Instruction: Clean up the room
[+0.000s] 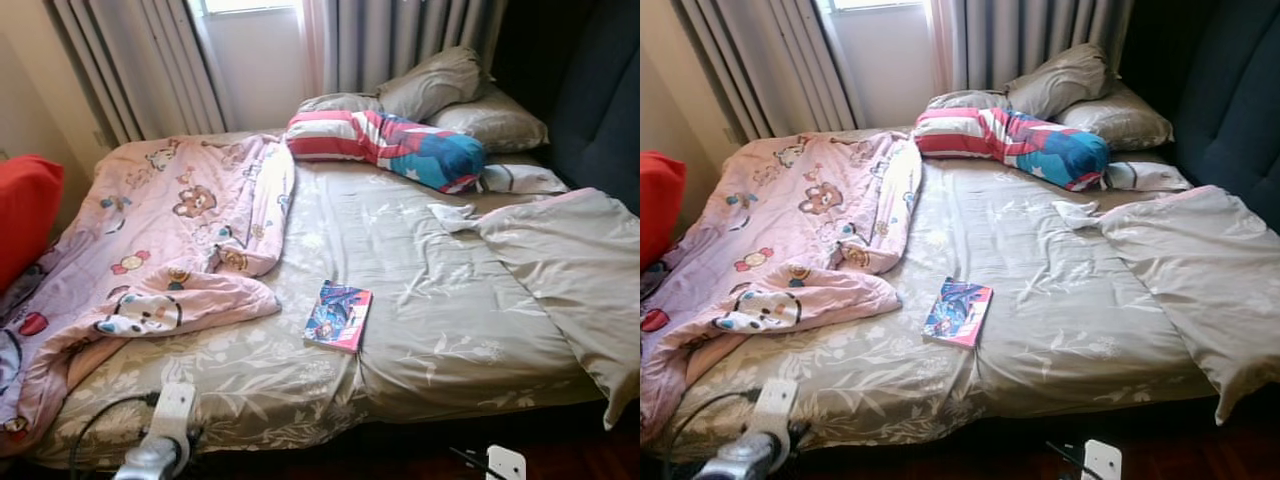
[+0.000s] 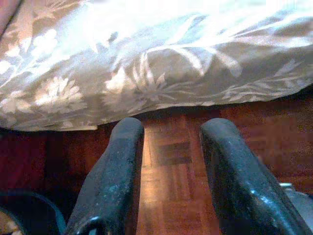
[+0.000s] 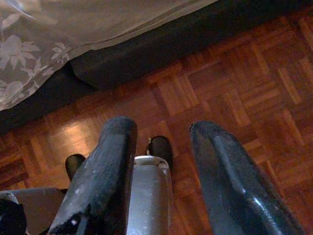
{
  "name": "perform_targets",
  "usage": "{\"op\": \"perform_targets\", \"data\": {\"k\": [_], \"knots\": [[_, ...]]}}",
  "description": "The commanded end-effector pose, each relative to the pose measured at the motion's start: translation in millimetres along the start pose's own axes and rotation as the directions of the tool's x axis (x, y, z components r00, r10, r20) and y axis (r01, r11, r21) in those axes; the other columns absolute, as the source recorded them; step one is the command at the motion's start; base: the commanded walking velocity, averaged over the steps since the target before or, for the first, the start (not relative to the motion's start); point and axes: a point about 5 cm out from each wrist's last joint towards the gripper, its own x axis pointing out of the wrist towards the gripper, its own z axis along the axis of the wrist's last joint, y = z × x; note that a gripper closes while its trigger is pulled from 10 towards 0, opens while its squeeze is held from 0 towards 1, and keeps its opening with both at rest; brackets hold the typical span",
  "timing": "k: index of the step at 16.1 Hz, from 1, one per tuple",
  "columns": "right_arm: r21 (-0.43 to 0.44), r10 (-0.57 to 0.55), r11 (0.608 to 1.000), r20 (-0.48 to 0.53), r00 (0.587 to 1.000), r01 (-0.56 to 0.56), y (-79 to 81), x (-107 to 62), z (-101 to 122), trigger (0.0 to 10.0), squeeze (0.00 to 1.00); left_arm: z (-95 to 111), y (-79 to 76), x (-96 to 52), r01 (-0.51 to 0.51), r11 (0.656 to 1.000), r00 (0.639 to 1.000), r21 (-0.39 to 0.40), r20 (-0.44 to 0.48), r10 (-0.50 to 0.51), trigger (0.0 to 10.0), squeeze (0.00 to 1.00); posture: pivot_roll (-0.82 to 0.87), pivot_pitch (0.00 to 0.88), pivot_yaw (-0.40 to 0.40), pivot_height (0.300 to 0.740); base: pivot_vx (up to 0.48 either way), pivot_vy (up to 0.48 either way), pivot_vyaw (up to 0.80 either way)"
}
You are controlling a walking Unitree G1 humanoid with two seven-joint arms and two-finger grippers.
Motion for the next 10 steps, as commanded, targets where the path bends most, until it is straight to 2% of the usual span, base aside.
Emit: {"op": "perform_targets", "data": {"k": [1,10], "knots": [[-0.014,0.008,1.000,0.006,1.000,-0.008,1.3,1.0,4.8,10.0,0.00,6.6,-4.3,1.4,0.043,0.999,0.999,0.030,0.002,-0.043,10.0,0.00,0.03,0.000,0.075,0.740,0.000,0.000,0.00],[-0.014,0.008,1.000,0.006,1.000,-0.008,1.3,1.0,4.8,10.0,0.00,6.6,-4.3,1.4,0.043,0.999,0.999,0.030,0.002,-0.043,10.0,0.00,0.03,0.000,0.075,0.740,0.000,0.000,0.00]]}}
